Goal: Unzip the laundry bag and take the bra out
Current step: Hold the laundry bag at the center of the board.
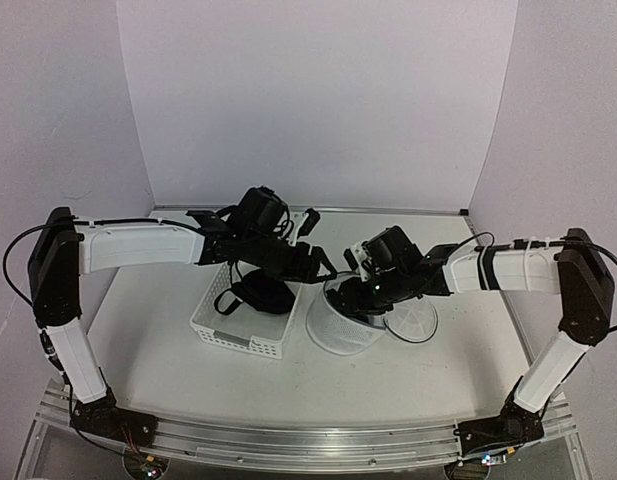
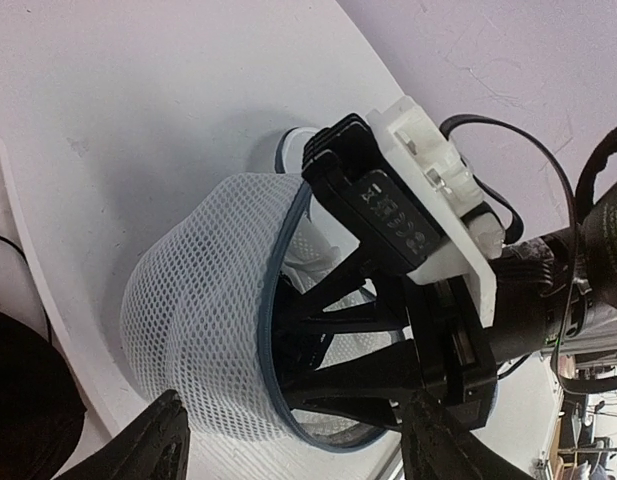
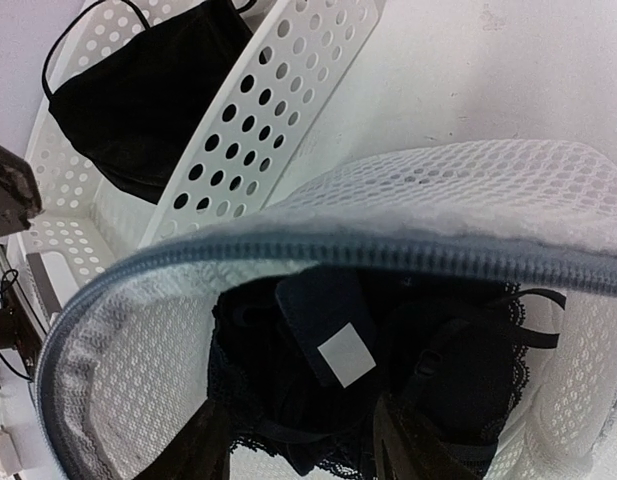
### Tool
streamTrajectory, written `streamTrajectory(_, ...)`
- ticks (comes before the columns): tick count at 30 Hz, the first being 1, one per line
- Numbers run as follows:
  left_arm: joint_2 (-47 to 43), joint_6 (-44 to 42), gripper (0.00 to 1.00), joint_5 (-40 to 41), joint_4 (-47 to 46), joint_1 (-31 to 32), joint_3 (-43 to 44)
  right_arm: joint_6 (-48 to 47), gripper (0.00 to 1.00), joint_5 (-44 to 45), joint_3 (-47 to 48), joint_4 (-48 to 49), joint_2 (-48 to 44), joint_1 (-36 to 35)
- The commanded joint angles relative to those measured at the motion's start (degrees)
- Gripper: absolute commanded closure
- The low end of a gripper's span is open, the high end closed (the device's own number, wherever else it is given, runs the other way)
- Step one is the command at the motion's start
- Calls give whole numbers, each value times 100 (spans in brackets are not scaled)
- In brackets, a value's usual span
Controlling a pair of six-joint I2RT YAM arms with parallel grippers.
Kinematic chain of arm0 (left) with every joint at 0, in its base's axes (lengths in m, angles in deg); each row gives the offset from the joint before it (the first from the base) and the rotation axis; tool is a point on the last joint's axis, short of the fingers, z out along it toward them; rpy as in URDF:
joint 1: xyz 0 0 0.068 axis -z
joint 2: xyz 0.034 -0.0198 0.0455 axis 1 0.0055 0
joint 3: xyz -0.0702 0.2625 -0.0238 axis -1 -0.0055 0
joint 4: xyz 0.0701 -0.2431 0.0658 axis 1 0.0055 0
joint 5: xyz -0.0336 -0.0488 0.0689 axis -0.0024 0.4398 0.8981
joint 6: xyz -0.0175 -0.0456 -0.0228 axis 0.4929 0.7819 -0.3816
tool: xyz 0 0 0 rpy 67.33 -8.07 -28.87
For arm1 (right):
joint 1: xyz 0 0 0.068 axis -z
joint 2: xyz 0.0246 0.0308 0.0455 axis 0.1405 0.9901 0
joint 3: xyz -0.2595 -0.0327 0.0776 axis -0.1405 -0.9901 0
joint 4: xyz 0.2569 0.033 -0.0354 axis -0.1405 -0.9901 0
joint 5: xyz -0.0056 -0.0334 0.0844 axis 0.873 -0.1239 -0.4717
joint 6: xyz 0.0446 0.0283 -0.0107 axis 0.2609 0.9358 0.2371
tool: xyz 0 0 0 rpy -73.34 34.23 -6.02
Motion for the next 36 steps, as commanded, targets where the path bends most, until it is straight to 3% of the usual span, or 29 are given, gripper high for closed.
streamTrajectory(1, 213, 159, 28, -192, -288, 26, 416, 137, 49, 262, -142, 390, -442, -55)
streamTrajectory(8, 596, 224, 31, -93, -111, 45, 631, 238, 50, 431, -440, 526, -706, -78)
streamTrajectory(13, 822, 219, 39, -128, 14, 80, 796, 227, 50, 483, -517, 552, -783, -100)
streamTrajectory(25, 874, 102, 99, 106, 277, 196, 764, 209, 48, 604, -327, 637, -348, -251)
streamTrajectory(36, 605, 8, 100, 604, 276, 429, 7, 396, 37, 1075, -543, 1021, 22, -261)
